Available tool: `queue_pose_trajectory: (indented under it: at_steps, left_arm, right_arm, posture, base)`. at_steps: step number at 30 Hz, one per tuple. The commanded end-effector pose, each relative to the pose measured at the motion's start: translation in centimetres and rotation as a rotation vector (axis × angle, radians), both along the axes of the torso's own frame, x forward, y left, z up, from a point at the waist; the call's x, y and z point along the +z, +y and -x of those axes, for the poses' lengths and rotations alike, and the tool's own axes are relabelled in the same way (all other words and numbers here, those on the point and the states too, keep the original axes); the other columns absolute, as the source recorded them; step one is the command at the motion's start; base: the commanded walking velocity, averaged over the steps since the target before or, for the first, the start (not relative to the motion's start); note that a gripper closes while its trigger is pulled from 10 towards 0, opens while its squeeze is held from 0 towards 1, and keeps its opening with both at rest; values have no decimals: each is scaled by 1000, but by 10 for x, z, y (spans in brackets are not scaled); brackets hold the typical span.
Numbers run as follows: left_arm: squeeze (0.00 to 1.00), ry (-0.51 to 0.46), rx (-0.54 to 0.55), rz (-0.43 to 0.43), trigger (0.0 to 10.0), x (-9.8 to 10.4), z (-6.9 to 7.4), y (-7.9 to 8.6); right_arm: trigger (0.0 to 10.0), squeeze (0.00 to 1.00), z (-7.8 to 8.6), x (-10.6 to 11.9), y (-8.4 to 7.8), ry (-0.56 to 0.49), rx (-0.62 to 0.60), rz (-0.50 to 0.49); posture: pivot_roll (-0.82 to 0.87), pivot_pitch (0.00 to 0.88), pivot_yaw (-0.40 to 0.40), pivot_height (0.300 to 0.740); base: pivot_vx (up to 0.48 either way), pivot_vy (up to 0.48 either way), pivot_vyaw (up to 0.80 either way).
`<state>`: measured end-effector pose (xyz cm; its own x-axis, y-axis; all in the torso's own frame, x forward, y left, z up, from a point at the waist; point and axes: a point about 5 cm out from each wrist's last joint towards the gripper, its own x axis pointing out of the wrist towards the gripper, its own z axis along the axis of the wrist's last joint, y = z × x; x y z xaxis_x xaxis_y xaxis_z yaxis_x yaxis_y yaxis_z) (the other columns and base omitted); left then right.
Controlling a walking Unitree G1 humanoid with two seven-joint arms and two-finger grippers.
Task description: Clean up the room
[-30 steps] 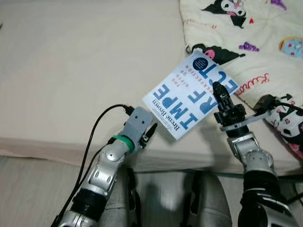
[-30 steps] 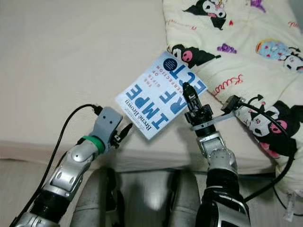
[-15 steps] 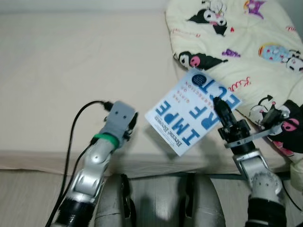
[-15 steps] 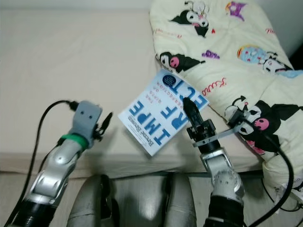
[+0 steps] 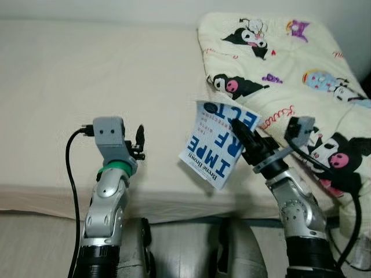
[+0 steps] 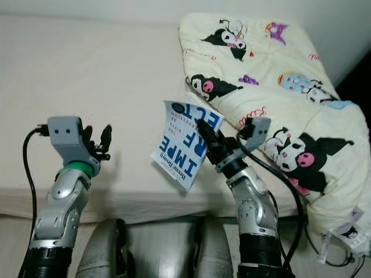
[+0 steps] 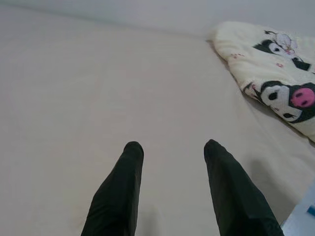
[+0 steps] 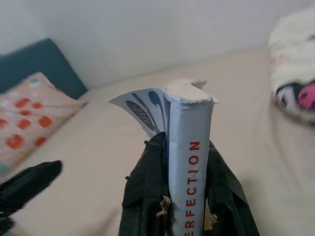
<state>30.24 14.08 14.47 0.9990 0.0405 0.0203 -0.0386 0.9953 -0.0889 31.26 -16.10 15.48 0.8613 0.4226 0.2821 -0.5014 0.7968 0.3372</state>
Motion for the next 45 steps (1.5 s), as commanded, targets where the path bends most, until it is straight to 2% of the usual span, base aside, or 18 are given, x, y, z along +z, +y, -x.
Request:
queue_pose_trajectory:
  at_steps: [1, 2, 9, 12, 19, 27, 37, 42, 45]
  left_arm:
    - [0, -8, -27, -26, 10000, 3, -2, -8]
    - [0, -16, -48, -32, 10000, 6, -3, -13]
    - [0, -24, -76, -39, 10000, 10, -4, -19]
    - [0, -21, -87, -36, 10000, 11, -6, -23]
    - [0, -17, -94, -35, 10000, 11, -8, -28]
    - [0, -7, -124, -32, 10000, 9, -8, -38]
    - [0, -5, -128, -33, 10000, 9, -8, -38]
    - [0, 15, -148, -37, 10000, 3, -9, -43]
    - [0, 32, -158, -34, 10000, 0, -9, -44]
  right_arm:
    - [10000, 0, -2, 5, -1, -34, -42, 54]
    - [10000, 0, -4, 8, -1, -55, -73, 101]
    - [10000, 0, -5, 9, -5, -83, -161, 185]
    - [10000, 0, -6, -4, -12, -50, -261, 253]
    - [10000, 0, -4, -16, -15, -24, -285, 307]
    - [10000, 0, -4, -22, -13, -20, -295, 315]
    - [10000, 0, -5, -24, -11, -26, -306, 306]
    - [10000, 0, -4, -28, -13, -11, -312, 292]
    - [10000, 0, -4, -31, -12, 3, -311, 288]
  posture:
    - [18, 0, -14, 600]
    - [15, 0, -10, 605]
    - [7, 0, 0, 619]
    - [4, 0, 3, 634]
    - [2, 0, -2, 654]
    - [2, 0, 0, 684]
    - [4, 4, -1, 714]
    - [0, 0, 0, 739]
    - [0, 0, 2, 740]
  base:
    - [0, 0, 0]
    - [0, 0, 0]
    - [0, 0, 0]
    - [0, 0, 0]
    - [0, 0, 0]
    - [0, 0, 0]
    - [0, 0, 0]
    - [0, 0, 0]
    - [0, 0, 0]
